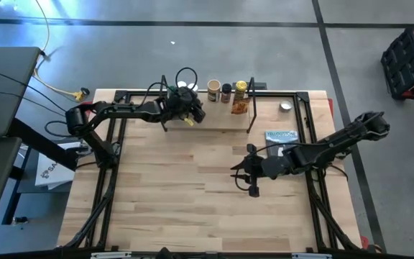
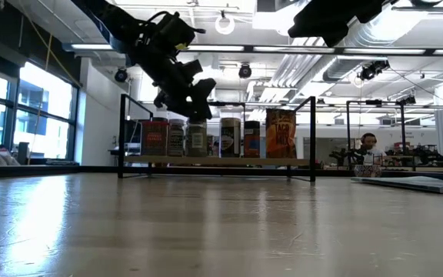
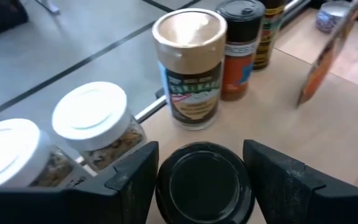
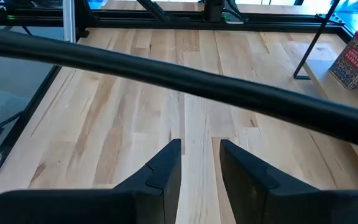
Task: Shelf spices
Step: Put the black seasoning bottle on the shelf, then return to Home Position
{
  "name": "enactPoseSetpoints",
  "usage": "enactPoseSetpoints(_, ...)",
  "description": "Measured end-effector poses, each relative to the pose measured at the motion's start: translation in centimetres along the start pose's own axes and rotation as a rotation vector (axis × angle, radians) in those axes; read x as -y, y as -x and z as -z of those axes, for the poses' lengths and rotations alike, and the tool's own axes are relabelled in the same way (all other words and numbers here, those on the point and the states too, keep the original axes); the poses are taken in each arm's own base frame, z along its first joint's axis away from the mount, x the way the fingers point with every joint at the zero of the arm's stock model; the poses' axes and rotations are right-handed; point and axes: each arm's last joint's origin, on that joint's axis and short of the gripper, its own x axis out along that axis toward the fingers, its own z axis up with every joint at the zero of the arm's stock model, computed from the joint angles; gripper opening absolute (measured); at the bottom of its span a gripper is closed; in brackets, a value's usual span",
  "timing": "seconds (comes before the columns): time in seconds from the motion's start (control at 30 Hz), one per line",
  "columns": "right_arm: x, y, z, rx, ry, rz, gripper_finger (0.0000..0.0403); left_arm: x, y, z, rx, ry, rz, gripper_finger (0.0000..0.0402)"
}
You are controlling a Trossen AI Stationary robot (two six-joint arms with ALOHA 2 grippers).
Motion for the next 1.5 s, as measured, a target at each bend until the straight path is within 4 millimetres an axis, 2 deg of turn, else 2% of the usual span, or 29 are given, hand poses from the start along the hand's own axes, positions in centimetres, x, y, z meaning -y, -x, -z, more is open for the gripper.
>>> enactPoseSetpoints(0.27,0.0,0.0,0.0,0.000,0.000,0.000,0.0105,-0.1,0.1,-0.1,0.008,-0.035,-0.041,0.0233)
enactPoseSetpoints(0.43,0.0,0.0,0.0,0.000,0.001,-0.001,0.0105,0.0,1.5,-1.1,0.060,-0.034,-0.058,0.0234)
enactPoseSetpoints(0.6,0.0,0.0,0.0,0.001,0.000,0.005,0.0105,0.4,4.8,-2.8,0.147,-0.033,-0.015,0.0234)
enactPoseSetpoints(0.73,0.1,0.0,0.0,0.002,-0.019,0.036,0.0105,0.7,8.7,-3.9,0.200,-0.058,0.030,0.0234)
enactPoseSetpoints(0.87,0.4,0.0,0.4,-0.030,-0.004,0.120,0.0105,1.0,13.0,-4.1,0.230,-0.103,0.024,0.0234)
enactPoseSetpoints(1.03,1.0,0.0,1.8,-0.170,0.042,0.126,0.0105,0.3,17.6,-2.4,0.224,-0.170,0.022,0.0230)
enactPoseSetpoints(1.2,2.4,0.9,2.4,-0.278,0.029,0.139,0.0105,-2.4,20.8,0.4,0.235,-0.104,0.028,0.0223)
enactPoseSetpoints(1.33,3.8,3.1,2.1,-0.232,0.027,0.125,0.0105,-4.9,22.9,2.5,0.294,-0.041,0.045,0.0219)
enactPoseSetpoints(1.5,6.0,7.1,3.1,-0.056,-0.037,0.127,0.0105,-7.7,25.1,5.1,0.373,0.065,0.088,0.0218)
